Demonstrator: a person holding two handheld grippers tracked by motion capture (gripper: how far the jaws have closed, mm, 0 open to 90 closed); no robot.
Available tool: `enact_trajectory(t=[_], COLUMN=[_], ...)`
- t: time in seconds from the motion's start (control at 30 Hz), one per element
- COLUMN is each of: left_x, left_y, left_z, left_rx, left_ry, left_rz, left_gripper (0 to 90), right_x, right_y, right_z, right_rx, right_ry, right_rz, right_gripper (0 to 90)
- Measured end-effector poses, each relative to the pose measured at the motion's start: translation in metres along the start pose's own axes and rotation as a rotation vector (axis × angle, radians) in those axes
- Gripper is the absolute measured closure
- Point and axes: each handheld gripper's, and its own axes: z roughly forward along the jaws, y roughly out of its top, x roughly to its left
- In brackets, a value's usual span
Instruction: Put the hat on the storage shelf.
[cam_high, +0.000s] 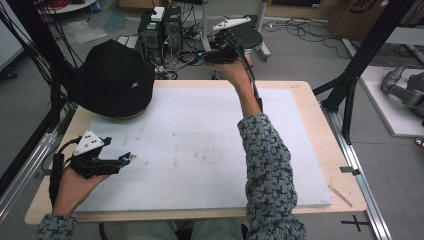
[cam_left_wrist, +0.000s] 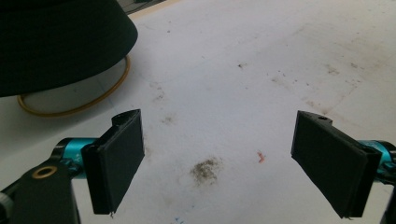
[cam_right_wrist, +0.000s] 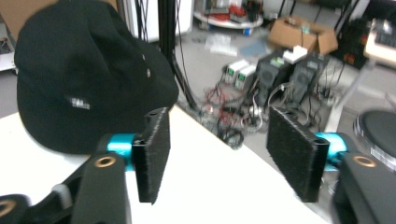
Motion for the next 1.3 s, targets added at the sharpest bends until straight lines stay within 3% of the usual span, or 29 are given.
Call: enact_trajectory(t=[0.13,0.3,0.4,0.43,0.5,0.83,1.03,1.3], left_x=[0.000,-0.002,-0.001,-0.001,0.000,0.003,0.008,0.011], left_y=[0.004,0.009,0.011,0.012,0.013,0.019,0.018,0.016], left_z=[0.004,0.010,0.014,0.014,0.016,0.023,0.021,0.021], left_rx=[-0.006,-0.008,-0.008,-0.008,-0.012,-0.021,-0.020,-0.018], left_ry=[-0.008,-0.022,-0.024,-0.027,-0.029,-0.031,-0.021,-0.003], left_rz=[0.002,0.012,0.012,0.012,0.011,0.005,0.000,-0.011], left_gripper=[17.4,17.4,17.4,17.3,17.4,17.3,17.3,17.3], right_x=[-0.004,-0.009,-0.013,-0.013,-0.010,-0.001,0.004,0.007], right_y=[-0.016,-0.036,-0.044,-0.048,-0.058,-0.112,-0.154,-0.201], right_z=[-0.021,-0.042,-0.057,-0.064,-0.078,-0.143,-0.177,-0.196], right_rx=[-0.030,-0.020,0.036,0.019,-0.025,-0.032,-0.047,-0.053], right_ry=[-0.022,-0.040,-0.048,-0.055,-0.064,-0.138,-0.150,-0.192], right_rz=[0.002,0.010,0.062,0.059,0.050,0.061,0.129,0.190], right_gripper=[37.7,34.6,29.0,28.6,27.5,19.4,16.4,13.4])
